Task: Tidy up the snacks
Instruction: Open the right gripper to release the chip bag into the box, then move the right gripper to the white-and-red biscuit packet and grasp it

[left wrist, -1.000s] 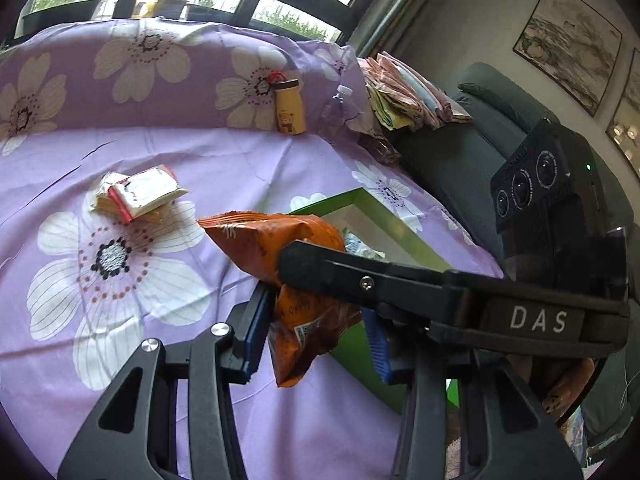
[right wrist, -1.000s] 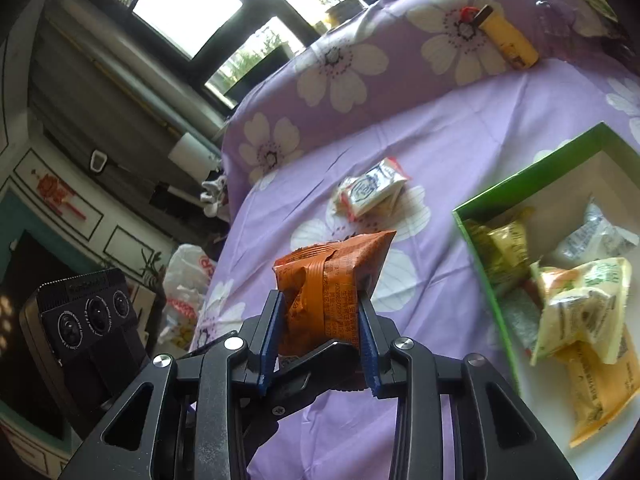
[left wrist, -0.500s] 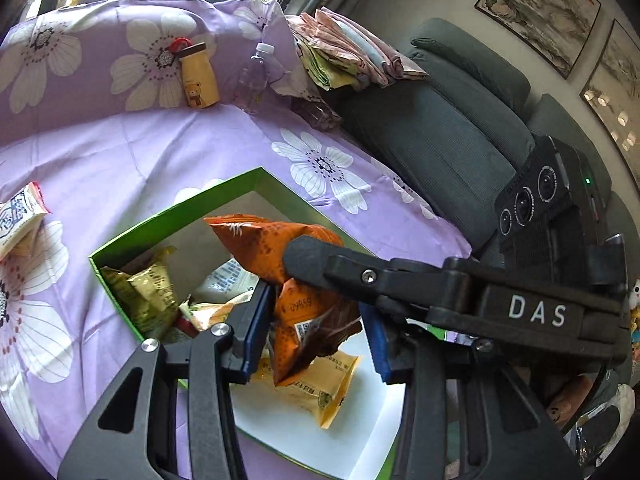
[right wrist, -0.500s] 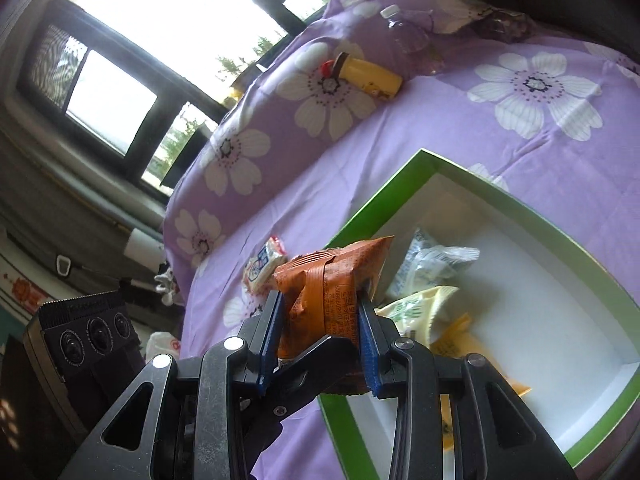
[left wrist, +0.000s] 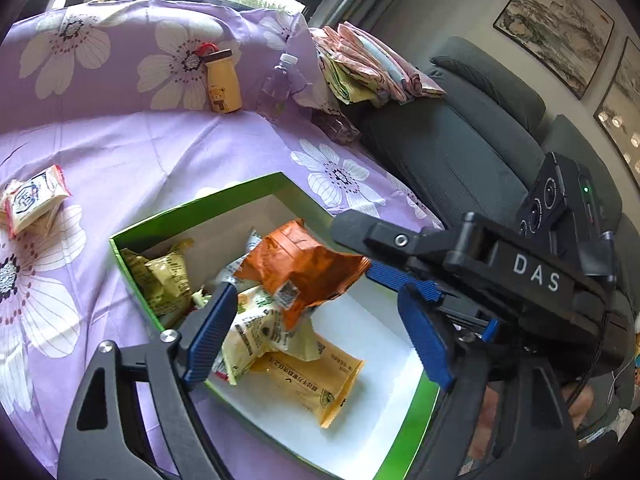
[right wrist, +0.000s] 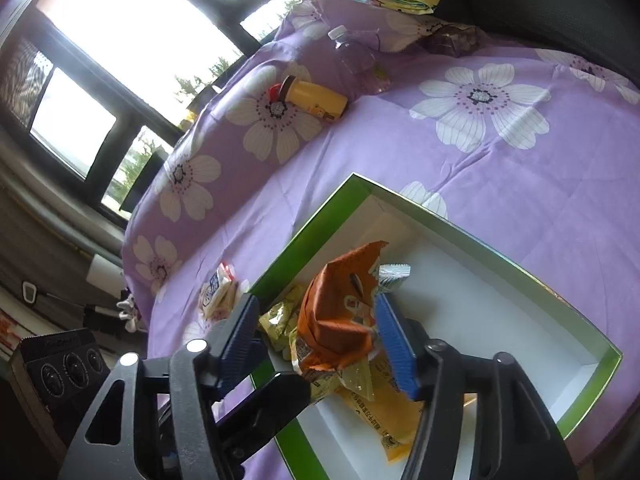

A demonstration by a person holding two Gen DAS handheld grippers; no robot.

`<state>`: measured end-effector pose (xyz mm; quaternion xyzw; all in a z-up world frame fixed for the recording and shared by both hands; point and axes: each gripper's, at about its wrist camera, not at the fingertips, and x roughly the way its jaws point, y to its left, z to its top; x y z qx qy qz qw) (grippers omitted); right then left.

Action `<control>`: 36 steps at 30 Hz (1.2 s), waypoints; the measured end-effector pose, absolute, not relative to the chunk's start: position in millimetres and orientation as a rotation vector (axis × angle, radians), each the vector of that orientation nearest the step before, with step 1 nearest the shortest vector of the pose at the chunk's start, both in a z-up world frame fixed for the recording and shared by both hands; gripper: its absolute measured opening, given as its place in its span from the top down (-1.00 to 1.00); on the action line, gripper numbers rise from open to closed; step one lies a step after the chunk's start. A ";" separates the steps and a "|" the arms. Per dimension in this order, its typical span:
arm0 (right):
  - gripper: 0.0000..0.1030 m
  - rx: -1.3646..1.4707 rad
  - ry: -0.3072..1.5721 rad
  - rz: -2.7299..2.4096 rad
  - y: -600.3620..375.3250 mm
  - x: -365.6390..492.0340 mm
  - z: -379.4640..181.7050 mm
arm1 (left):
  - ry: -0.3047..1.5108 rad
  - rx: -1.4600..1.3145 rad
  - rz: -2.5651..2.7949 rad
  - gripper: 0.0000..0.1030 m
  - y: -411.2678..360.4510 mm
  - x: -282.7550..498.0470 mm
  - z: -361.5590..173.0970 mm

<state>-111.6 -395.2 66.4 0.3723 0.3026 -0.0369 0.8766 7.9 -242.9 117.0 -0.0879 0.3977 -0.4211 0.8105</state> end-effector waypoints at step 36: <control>-0.70 0.462 0.557 -0.023 -266.6 -74.8 77.8 | 0.816 -0.282 -0.311 -0.98 -19.3 11.9 74.7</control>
